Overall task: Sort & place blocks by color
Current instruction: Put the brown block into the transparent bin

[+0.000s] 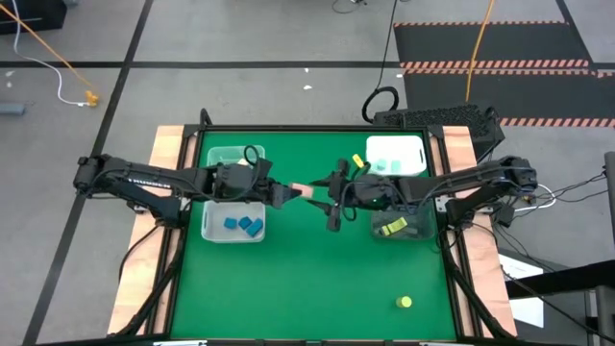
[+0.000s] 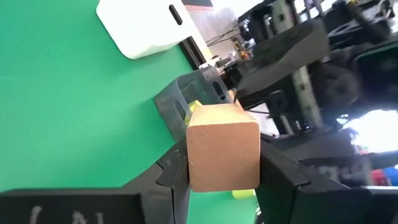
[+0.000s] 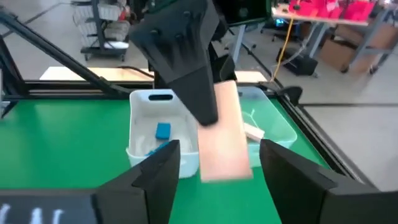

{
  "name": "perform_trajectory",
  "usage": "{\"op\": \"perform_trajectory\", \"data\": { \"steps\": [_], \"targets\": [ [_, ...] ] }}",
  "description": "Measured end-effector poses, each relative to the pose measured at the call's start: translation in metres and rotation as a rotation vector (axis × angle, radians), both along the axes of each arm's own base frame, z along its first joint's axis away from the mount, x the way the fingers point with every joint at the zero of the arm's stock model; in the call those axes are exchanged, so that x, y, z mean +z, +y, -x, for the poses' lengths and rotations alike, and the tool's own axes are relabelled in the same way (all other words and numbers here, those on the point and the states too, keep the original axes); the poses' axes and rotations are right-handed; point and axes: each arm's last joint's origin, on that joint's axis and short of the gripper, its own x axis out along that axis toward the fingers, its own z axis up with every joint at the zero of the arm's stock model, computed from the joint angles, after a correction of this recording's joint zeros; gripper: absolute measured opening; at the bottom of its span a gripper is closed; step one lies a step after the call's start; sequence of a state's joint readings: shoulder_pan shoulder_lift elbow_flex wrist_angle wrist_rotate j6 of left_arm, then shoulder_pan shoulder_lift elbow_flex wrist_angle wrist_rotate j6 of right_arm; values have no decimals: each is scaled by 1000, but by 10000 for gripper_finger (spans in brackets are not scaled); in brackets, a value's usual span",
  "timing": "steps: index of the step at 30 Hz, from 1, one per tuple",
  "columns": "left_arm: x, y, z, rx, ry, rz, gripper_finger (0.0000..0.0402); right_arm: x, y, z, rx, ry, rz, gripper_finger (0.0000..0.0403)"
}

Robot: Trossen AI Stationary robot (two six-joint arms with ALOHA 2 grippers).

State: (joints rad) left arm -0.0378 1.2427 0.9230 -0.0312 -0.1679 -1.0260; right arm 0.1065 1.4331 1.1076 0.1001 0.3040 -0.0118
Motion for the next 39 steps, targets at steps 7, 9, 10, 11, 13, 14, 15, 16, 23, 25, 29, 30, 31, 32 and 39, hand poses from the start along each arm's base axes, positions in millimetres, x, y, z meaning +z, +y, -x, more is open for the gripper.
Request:
{"op": "perform_trajectory", "data": {
  "steps": [7,9,10,11,13,14,15,16,23,25,29,30,31,32,39],
  "targets": [
    [-11,27,6,79,141,-94,132,19,-3,37,-71,50,-213,225],
    [-18,40,12,131,242,-114,132,22,-3,49,-65,85,-334,221],
    [-23,46,15,153,297,-115,132,22,-2,54,-53,111,-400,219],
    [-26,52,19,172,350,-117,132,21,-1,59,-41,145,-472,216],
    [-33,63,27,203,451,-120,132,19,3,68,-5,232,-626,212],
    [-36,68,32,222,500,-125,132,17,6,71,7,275,-693,210],
    [-39,72,36,241,551,-130,132,16,9,75,21,323,-758,208],
    [-41,77,41,267,598,-139,132,14,13,78,27,369,-809,207],
    [-58,100,68,429,867,-153,132,-6,43,95,-20,595,-981,205],
    [-68,103,75,443,924,-133,132,-12,50,99,-20,652,-1019,205],
    [-88,103,84,459,986,-103,138,-24,63,107,-32,743,-1096,205],
    [-93,103,87,463,1005,-94,139,-27,66,108,-38,761,-1105,205],
    [-96,103,89,465,1018,-87,138,-30,69,110,-41,777,-1109,205],
    [-99,103,91,471,1025,-81,137,-33,71,112,-44,790,-1109,205],
    [-104,105,95,486,1039,-71,149,-64,79,113,-80,722,-1211,205]
  ]
}}
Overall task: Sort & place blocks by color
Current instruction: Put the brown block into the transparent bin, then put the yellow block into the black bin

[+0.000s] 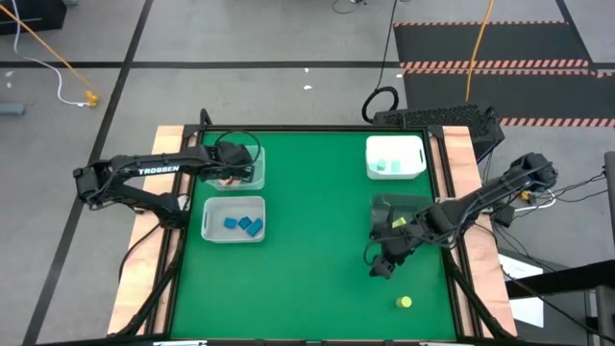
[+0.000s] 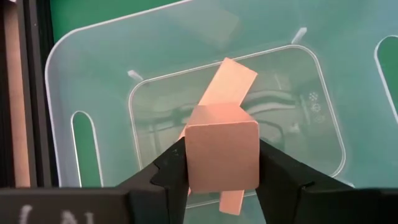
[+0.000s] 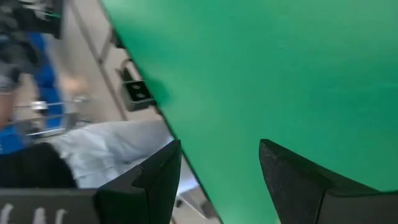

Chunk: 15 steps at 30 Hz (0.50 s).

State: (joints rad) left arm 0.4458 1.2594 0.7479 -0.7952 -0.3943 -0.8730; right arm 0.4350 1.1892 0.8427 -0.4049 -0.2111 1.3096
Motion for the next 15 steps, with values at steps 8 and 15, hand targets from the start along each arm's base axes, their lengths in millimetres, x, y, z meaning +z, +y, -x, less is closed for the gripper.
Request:
{"op": "perform_trajectory", "data": {
  "steps": [8,15],
  "targets": [
    [0,0,0,-1,-2,-1,225,-5,4,-5,3,-130,-65,205],
    [14,4,-12,-46,-97,-30,251,24,3,-2,13,-236,-101,205]
  ]
}}
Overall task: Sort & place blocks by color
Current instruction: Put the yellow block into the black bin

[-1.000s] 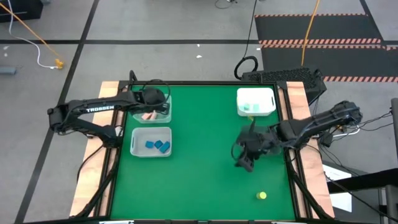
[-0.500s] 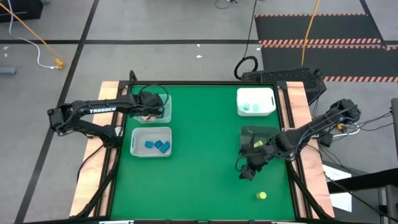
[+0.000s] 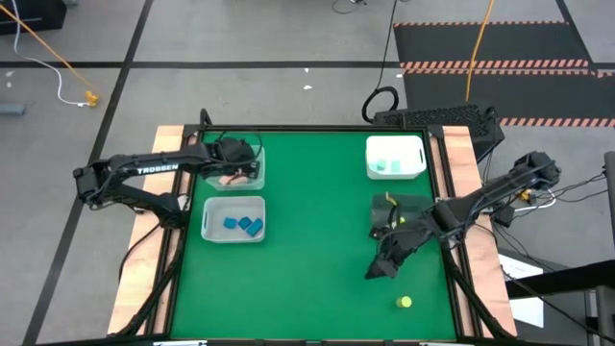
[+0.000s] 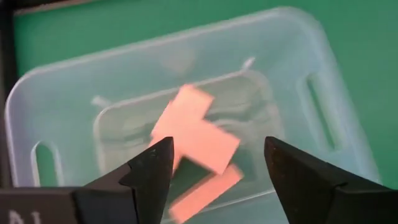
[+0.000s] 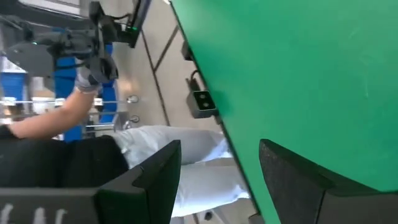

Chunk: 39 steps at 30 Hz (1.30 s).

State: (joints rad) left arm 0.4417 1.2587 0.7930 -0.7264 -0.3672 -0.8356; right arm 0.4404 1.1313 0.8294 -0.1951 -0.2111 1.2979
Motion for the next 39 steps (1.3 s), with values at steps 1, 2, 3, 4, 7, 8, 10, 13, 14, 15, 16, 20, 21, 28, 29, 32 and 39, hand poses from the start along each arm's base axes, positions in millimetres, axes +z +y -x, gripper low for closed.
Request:
{"op": "perform_trajectory", "data": {
  "steps": [1,2,3,4,7,8,10,13,14,15,16,20,21,28,29,32,39],
  "targets": [
    [4,1,-3,-5,-18,-9,253,3,-1,2,-2,-4,-10,205],
    [8,1,-5,-9,-37,-19,253,6,-1,5,-2,-1,-30,205],
    [12,1,-8,-14,-59,-29,253,8,0,8,10,8,-56,205],
    [17,1,-11,-19,-78,-37,253,10,1,12,25,25,-80,205],
    [28,-1,-19,-46,-129,-61,254,12,7,23,62,96,-133,205],
    [31,-3,-21,-59,-139,-66,254,10,9,26,76,133,-138,205],
    [36,-6,-25,-83,-162,-77,254,5,14,34,103,209,-119,205],
    [40,-12,-31,-119,-192,-86,255,-6,21,45,149,321,-38,205],
    [40,-15,-33,-130,-199,-87,255,-9,23,47,174,334,-9,205],
    [40,-18,-34,-143,-203,-87,255,-12,26,49,201,341,17,205],
    [40,-20,-35,-154,-205,-87,255,-14,29,51,230,339,42,205],
    [40,-27,-38,-187,-207,-84,255,-23,42,54,342,274,179,205],
    [40,-29,-38,-193,-207,-83,255,-26,45,55,377,249,221,205],
    [40,-35,-40,-257,-187,-94,255,-47,65,58,614,116,477,205],
    [40,-36,-40,-268,-182,-97,255,-49,68,59,643,109,497,205],
    [40,-37,-41,-283,-176,-100,255,-57,73,60,707,98,548,205],
    [40,-37,-41,-285,-174,-101,255,-67,79,58,740,26,716,205]
  ]
}}
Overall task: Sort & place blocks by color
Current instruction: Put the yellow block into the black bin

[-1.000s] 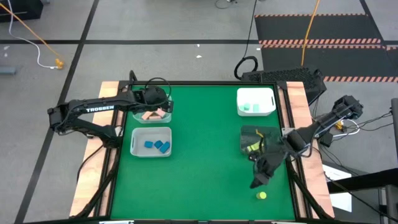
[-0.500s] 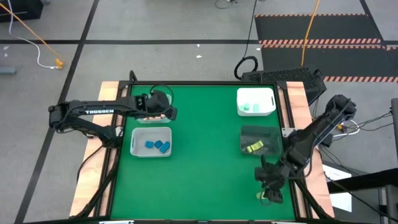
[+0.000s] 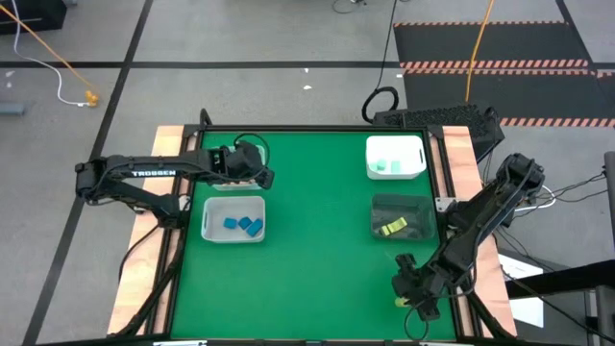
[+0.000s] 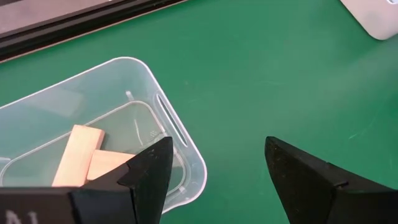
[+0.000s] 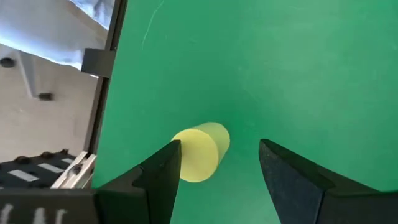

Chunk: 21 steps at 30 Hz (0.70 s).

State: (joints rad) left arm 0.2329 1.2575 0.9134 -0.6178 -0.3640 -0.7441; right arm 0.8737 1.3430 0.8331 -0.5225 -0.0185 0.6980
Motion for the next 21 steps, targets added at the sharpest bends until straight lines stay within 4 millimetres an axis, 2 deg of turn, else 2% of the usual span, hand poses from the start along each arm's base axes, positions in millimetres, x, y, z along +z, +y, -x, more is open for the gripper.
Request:
{"op": "perform_trajectory", "data": {
  "steps": [9,18,21],
  "targets": [
    [0,0,0,0,0,0,255,-7,6,-4,2,-26,2,205],
    [0,0,0,1,0,0,255,-4,8,-6,-2,-45,-21,205],
    [0,0,0,1,0,-1,255,-6,6,-4,-89,8,-26,205]
  ]
}}
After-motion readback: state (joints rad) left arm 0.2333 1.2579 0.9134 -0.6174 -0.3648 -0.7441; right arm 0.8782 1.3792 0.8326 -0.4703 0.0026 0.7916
